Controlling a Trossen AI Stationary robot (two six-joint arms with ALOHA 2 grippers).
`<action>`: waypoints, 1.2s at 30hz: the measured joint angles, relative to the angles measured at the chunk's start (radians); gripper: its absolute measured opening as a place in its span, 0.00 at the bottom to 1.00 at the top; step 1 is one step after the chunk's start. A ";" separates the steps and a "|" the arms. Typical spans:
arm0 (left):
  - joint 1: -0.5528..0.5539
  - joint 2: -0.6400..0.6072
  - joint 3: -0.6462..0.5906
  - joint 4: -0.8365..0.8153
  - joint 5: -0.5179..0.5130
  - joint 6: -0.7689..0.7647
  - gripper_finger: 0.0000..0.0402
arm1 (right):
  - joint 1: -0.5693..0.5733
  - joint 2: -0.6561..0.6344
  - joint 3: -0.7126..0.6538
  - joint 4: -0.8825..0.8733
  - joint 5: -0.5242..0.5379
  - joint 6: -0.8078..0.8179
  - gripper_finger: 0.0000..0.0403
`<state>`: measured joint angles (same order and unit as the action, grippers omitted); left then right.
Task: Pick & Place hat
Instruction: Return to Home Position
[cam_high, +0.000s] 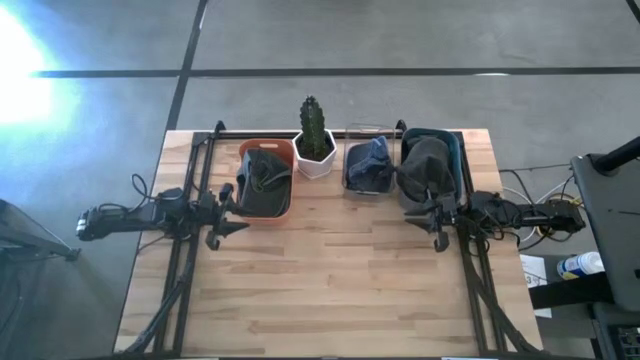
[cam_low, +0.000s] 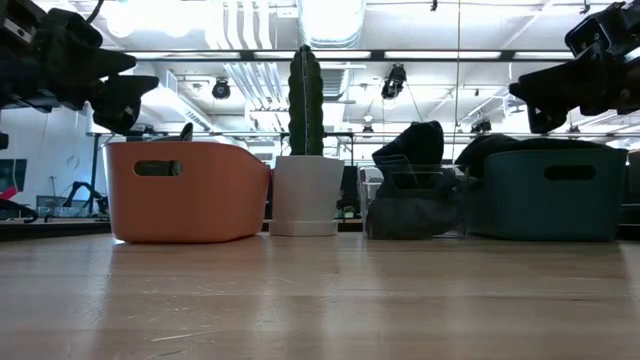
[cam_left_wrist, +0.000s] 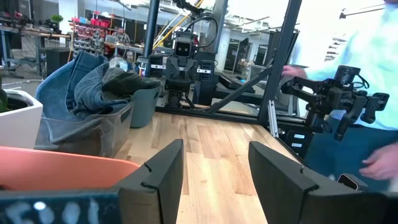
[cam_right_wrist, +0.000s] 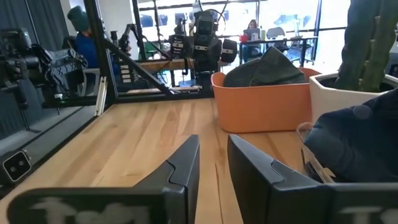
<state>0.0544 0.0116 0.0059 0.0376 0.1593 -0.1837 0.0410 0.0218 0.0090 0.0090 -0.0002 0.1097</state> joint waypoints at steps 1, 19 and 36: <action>0.000 0.000 0.000 0.000 0.000 0.000 0.43 | 0.000 0.000 0.000 0.000 0.000 0.000 0.20; 0.000 0.000 0.000 0.000 0.000 0.000 0.43 | 0.000 0.000 0.000 0.000 0.000 0.003 0.17; 0.000 0.000 0.000 0.000 0.000 0.000 0.43 | 0.000 0.001 0.000 0.000 0.001 0.002 0.21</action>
<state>0.0544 0.0116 0.0059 0.0380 0.1593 -0.1837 0.0410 0.0223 0.0090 0.0090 0.0006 0.1120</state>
